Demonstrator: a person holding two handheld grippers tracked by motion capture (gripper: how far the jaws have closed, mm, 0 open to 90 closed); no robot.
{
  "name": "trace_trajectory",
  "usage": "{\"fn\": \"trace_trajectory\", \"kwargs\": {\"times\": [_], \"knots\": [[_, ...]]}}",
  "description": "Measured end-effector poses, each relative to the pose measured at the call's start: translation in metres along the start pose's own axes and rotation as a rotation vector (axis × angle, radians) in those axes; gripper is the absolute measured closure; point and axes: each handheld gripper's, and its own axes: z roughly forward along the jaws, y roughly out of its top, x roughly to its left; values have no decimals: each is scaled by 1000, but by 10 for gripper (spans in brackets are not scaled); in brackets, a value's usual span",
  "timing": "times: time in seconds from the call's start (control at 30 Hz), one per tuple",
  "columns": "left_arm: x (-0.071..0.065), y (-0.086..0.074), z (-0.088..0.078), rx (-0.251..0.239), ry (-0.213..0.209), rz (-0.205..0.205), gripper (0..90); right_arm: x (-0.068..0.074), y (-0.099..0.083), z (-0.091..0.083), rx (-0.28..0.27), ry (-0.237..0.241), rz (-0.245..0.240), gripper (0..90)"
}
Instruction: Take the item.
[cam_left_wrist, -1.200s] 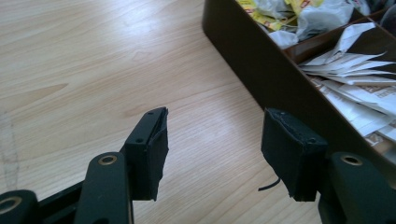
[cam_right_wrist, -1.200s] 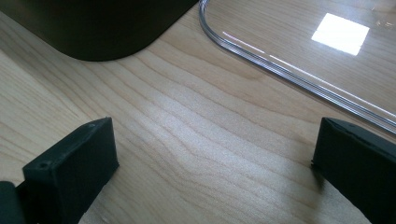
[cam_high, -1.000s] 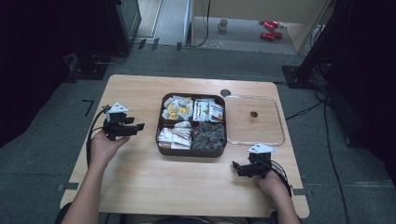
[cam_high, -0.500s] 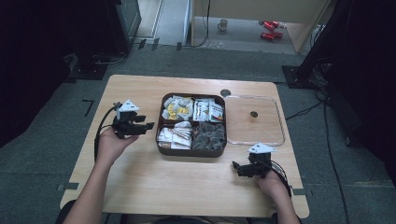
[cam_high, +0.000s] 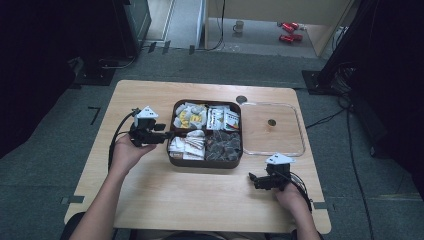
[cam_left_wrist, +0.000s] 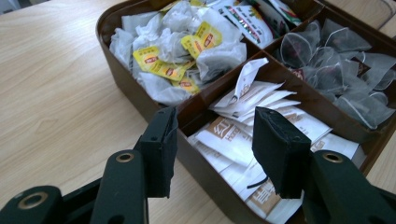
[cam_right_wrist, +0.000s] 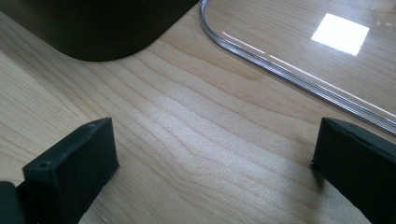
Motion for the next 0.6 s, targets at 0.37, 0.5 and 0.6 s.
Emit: {"fn": "trace_trajectory", "kwargs": {"times": [0.37, 0.5, 0.6], "knots": [[-6, 10, 13, 25, -38, 30, 534, 0, 0, 0, 0, 0, 0, 0], [-8, 13, 19, 24, -42, 52, 564, 0, 0, 0, 0, 0, 0, 0], [-9, 14, 22, 20, -47, 55, 584, 0, 0, 0, 0, 0, -1, 0]]}}
